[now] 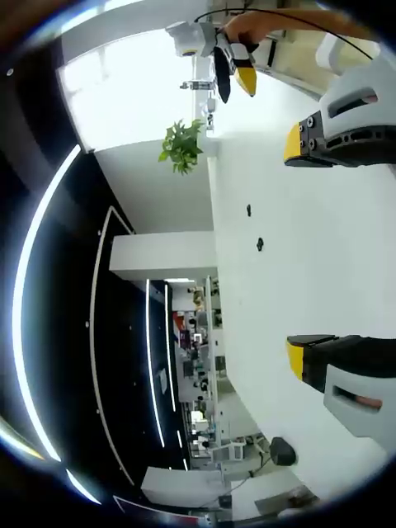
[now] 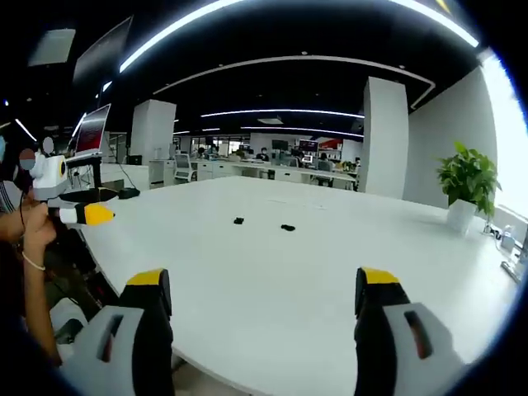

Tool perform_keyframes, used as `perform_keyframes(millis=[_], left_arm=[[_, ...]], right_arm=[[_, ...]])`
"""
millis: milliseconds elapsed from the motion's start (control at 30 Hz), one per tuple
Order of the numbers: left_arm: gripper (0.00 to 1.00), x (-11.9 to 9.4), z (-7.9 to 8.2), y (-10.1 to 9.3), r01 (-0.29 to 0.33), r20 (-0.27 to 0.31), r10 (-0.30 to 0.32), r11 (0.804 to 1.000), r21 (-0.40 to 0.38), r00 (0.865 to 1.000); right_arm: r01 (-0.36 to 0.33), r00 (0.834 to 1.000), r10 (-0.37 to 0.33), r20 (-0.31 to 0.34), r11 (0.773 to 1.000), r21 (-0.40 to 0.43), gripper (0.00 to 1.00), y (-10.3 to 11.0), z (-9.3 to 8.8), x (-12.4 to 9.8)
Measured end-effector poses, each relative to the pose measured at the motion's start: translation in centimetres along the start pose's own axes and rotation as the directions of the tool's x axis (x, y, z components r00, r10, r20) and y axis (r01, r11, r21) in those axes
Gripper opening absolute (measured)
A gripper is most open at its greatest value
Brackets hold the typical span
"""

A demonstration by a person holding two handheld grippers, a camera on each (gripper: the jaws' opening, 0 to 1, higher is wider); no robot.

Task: Snap the two parts of the plastic buckle together until the buckle closes and remains connected.

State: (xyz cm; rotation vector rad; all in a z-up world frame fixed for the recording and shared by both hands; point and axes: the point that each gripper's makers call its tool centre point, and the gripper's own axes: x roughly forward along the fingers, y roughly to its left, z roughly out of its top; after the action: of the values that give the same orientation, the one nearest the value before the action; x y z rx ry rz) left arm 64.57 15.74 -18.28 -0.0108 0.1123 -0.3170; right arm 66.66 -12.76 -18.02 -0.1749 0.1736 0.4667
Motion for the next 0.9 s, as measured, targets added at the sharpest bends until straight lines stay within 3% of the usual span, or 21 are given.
perform_keyframes(millis=[900], left_arm=[[0.85, 0.26, -0.79, -0.01, 0.010, -0.019, -0.011, 1.000, -0.011, 1.000]], right_arm=[[0.008, 1.000, -0.007, -0.001, 1.000, 0.026, 0.93, -0.42, -0.43, -0.08]])
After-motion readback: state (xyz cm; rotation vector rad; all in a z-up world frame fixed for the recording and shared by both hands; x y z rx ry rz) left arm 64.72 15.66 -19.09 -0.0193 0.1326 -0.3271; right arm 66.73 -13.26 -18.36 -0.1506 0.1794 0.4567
